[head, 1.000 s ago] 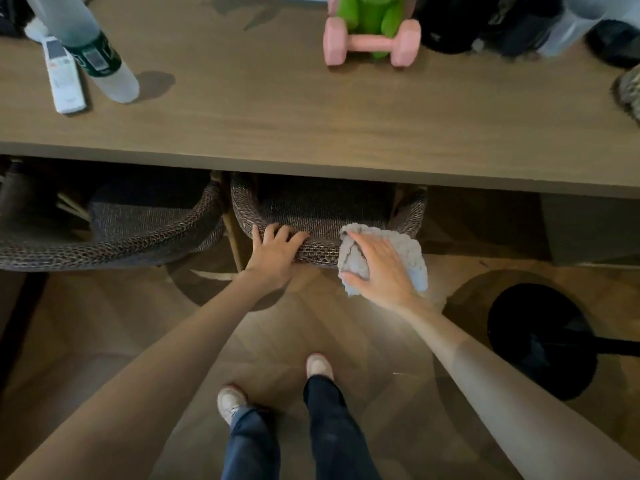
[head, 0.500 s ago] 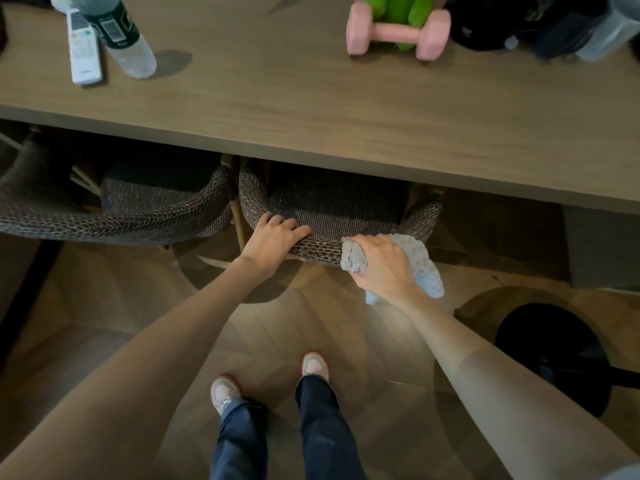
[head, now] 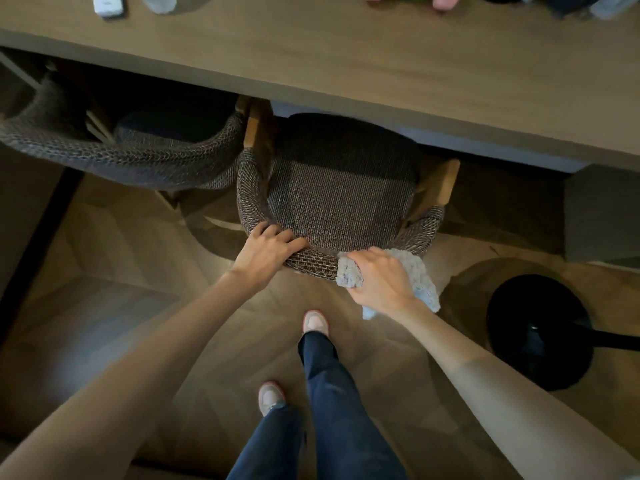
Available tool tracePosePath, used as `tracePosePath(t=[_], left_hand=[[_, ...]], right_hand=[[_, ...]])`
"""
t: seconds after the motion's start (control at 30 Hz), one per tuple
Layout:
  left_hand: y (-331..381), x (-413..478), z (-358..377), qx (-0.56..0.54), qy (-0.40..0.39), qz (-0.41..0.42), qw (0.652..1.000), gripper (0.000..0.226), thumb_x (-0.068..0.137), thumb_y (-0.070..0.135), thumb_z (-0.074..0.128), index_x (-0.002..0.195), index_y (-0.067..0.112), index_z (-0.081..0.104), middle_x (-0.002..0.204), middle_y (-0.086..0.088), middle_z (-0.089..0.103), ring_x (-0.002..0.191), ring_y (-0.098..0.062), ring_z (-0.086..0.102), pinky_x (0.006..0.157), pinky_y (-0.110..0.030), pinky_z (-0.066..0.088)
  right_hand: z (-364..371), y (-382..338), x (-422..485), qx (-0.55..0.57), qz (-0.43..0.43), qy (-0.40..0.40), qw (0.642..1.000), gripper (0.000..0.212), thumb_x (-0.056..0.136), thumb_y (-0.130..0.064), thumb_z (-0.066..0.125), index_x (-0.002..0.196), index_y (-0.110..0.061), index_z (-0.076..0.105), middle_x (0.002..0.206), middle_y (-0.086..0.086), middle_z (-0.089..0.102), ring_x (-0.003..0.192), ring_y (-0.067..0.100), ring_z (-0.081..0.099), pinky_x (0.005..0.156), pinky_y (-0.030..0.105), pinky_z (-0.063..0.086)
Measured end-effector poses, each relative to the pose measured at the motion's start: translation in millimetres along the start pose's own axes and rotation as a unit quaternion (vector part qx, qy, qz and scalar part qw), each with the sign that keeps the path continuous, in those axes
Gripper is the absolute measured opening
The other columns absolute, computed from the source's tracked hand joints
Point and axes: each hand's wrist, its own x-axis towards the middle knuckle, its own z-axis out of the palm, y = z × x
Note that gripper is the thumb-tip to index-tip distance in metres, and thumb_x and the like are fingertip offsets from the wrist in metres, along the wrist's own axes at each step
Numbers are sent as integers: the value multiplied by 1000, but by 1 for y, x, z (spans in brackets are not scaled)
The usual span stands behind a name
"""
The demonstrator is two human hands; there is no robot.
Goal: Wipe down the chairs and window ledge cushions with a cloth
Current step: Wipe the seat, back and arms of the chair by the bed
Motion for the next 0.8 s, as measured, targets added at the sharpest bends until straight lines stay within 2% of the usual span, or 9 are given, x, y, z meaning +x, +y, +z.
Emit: tracePosePath(t=[0.23,0.33,0.4,0.47,0.53,0.6,0.7,0.8], left_hand=[[18,-97,33,5,14,7,1000,44,97,25,48,137,33,34,126,6,51,120,-22,46,110,-36,23],[28,-149,48,-5,13,8,1000,47,96,17,45,139,32,33,128,4,51,120,-23,46,111,-37,23],[34,-186,57,-20,9,12,1000,44,97,20,44,139,31,35,127,2,53,119,-25,47,111,-39,23],[39,-220,60,-41,19,21,999,44,93,19,54,136,27,46,120,-1,59,112,-27,54,108,-41,30],[44,-248,65,-45,57,33,997,47,78,12,73,123,23,62,103,-5,68,94,-29,64,98,-45,45],[46,-278,70,-39,63,23,997,51,66,10,82,114,21,68,92,-6,70,84,-29,67,92,-48,49],[51,-313,80,-54,39,19,998,58,60,9,85,115,20,68,96,-8,70,86,-31,67,92,-52,49],[55,-329,87,-50,36,19,998,61,58,14,87,115,20,68,97,-7,69,88,-31,66,93,-53,48]], right_hand=[[40,-59,-74,2,-2,0,1000,59,72,-30,76,127,-17,60,110,0,69,99,18,59,79,33,52],[62,-90,-111,-10,-14,-10,1000,61,73,-33,76,129,-17,59,115,-1,68,101,17,59,80,32,52],[78,-111,-137,-14,-21,-24,999,61,75,-32,74,131,-18,56,120,-3,66,106,15,58,82,32,52],[91,-131,-158,-13,-43,-35,998,59,75,-29,73,130,-16,57,121,-2,65,109,16,58,83,33,53],[102,-146,-178,0,-61,-41,997,59,71,-25,76,126,-11,60,116,2,68,106,19,61,82,34,55],[110,-165,-195,5,-79,-42,996,59,66,-23,79,121,-7,63,110,5,70,102,22,64,78,35,57],[121,-185,-215,2,-112,-10,994,58,54,-21,85,108,-4,69,96,5,73,88,22,68,66,32,59],[126,-196,-227,-2,-115,18,993,59,47,-20,88,102,-5,71,90,3,74,82,20,69,62,27,56]])
